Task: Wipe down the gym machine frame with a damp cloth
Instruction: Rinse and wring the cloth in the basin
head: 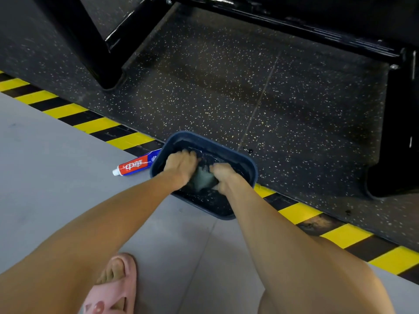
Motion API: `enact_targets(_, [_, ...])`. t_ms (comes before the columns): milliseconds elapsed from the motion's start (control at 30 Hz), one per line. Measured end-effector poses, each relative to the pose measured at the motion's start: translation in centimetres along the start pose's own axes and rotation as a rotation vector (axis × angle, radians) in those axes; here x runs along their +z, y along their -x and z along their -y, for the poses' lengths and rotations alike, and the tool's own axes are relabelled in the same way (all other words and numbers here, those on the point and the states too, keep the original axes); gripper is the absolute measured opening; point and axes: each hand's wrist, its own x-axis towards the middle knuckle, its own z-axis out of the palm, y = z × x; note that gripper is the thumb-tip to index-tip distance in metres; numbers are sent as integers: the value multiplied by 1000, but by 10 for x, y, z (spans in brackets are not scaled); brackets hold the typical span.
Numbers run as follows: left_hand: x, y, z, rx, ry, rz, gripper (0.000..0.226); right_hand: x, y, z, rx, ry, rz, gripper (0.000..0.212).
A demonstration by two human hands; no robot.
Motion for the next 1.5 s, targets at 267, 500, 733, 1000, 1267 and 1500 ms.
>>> enact_targets(267, [5,1,-1,31,-9,531,59,-14,17,-1,74,204,50,41])
enact_targets(500, [-25,0,5,59,330,524,19,-18,11,0,73,74,19,49])
enact_targets(733, [-79,11,17,132,866,555,15,-15,24,5,-46,255,358,66])
enact_targets(1000, [-70,16,36,41,590,346,21,-25,21,14,-260,410,132,17])
enact_targets(1267, [-48,22,26,78,699,409,81,-16,31,21,-537,650,93,27])
enact_targets(1500, [-42,24,18,50,939,326,56,-10,33,10,-288,109,226,49])
